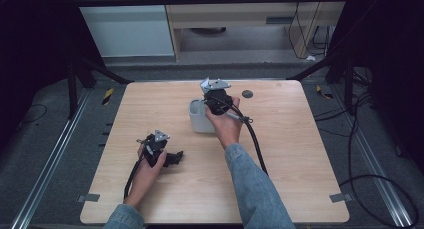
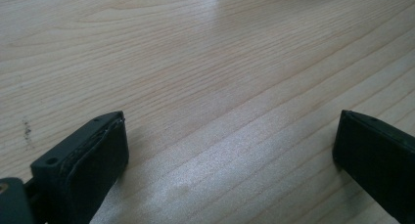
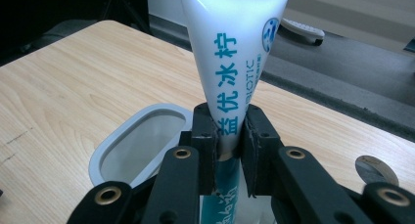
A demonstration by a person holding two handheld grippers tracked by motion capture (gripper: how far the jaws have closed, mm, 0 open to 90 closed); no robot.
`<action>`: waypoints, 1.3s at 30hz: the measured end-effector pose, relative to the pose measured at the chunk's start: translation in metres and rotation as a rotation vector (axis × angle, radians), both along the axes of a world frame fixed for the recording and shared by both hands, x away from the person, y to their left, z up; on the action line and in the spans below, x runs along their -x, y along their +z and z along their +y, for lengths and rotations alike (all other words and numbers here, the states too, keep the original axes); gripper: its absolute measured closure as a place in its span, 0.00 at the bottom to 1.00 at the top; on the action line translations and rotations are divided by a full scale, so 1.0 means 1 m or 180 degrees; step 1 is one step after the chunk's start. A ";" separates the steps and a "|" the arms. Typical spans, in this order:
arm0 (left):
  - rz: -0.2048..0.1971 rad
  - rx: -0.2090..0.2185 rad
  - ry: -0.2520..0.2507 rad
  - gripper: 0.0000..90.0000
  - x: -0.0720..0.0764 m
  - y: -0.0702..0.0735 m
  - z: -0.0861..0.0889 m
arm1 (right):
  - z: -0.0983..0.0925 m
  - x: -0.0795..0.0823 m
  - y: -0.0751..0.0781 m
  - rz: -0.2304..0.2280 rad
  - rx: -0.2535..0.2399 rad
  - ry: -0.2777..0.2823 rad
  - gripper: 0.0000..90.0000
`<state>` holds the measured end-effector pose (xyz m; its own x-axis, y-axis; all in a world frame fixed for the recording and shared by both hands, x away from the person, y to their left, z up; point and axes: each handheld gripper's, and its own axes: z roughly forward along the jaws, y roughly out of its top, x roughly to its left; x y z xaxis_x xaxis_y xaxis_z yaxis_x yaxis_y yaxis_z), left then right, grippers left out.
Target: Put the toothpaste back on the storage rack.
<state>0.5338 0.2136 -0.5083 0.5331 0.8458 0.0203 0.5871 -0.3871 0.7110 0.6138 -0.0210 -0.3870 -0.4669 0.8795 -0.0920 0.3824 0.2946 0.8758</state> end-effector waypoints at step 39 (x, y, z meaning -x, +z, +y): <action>-0.0004 0.0011 0.0007 0.00 0.000 0.000 0.000 | 0.009 -0.004 -0.010 0.0253 0.0083 0.0122 0.86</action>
